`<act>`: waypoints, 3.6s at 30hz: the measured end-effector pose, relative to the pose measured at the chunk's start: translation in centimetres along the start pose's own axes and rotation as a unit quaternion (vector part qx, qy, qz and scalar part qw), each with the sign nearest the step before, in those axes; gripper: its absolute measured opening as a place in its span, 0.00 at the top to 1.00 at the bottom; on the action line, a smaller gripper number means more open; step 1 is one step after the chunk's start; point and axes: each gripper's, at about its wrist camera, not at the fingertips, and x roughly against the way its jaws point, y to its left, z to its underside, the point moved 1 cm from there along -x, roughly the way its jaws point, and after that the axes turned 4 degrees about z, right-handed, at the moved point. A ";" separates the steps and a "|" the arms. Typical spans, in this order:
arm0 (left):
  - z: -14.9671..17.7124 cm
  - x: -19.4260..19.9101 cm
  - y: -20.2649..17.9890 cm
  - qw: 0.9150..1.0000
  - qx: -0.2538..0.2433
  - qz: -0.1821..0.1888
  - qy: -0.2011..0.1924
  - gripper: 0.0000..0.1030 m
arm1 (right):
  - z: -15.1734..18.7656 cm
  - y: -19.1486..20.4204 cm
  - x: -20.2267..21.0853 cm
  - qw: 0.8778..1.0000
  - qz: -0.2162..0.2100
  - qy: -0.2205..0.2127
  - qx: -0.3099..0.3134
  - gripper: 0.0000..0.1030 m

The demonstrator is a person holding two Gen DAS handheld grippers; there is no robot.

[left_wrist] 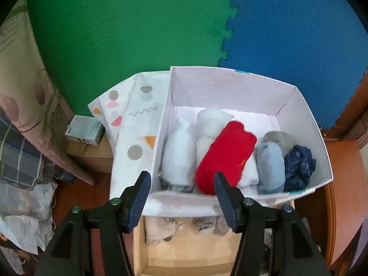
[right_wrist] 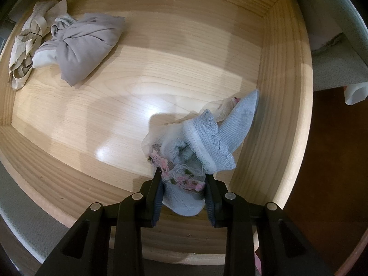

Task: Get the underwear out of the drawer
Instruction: 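Withdraw the empty left gripper back to the open drawer, then lift the pale blue floral bundle with the right gripper over the white box, then lower the pale blue floral bundle into the box and open the right gripper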

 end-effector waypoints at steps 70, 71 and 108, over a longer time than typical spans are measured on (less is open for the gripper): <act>20.8 -6.9 4.1 0.994 0.082 -0.053 0.042 0.43 | 5.8 -3.3 20.4 0.981 -0.049 -0.188 -0.014 0.73; 20.8 -6.9 4.1 0.994 0.084 -0.051 0.042 0.43 | 5.8 -3.6 21.4 0.979 -0.050 -0.196 -0.015 0.73; 20.8 -6.9 4.4 0.994 0.086 -0.061 0.041 0.43 | -7.7 -3.4 26.8 0.968 -0.017 -0.249 -0.031 0.53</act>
